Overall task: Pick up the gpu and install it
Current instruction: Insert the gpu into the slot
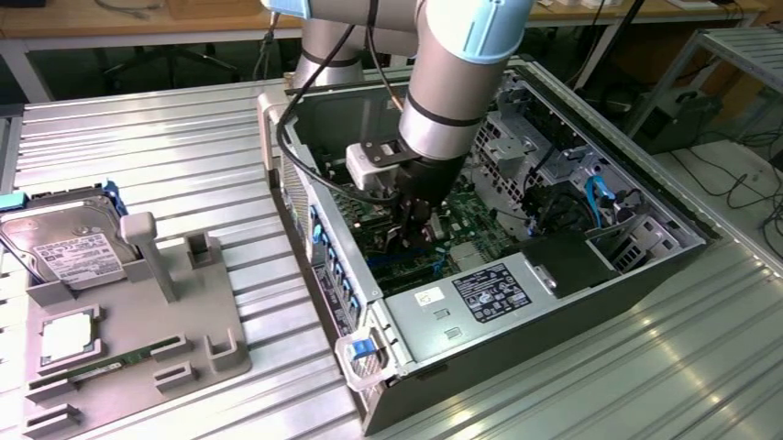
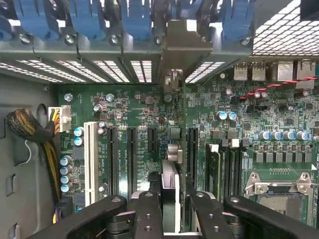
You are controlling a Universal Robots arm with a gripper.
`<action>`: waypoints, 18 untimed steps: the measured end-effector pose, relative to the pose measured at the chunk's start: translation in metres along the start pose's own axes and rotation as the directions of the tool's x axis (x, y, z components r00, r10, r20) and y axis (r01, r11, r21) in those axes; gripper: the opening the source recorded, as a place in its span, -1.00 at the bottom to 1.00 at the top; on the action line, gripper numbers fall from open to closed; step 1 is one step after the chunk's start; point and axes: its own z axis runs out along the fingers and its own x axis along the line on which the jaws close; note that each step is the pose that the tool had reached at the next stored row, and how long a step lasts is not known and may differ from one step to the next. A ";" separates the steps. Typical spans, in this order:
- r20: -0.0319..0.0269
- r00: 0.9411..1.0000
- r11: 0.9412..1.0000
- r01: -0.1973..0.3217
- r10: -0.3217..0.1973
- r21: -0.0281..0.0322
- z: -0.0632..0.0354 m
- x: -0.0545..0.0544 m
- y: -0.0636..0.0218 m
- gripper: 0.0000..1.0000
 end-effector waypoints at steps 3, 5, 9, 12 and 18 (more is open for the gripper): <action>0.000 1.000 1.000 0.000 0.000 0.000 0.0032 0.000 -0.0001 -0.45; 0.000 1.000 1.000 0.000 0.000 0.000 0.0038 0.000 -0.0001 -0.45; 0.001 1.000 1.000 0.000 0.000 0.000 0.0039 0.000 -0.0001 -0.45; 0.001 1.000 1.000 0.000 0.000 0.000 0.0015 0.000 0.0000 -0.45; 0.001 1.000 1.000 0.000 0.000 0.000 -0.0006 0.000 0.0000 -0.45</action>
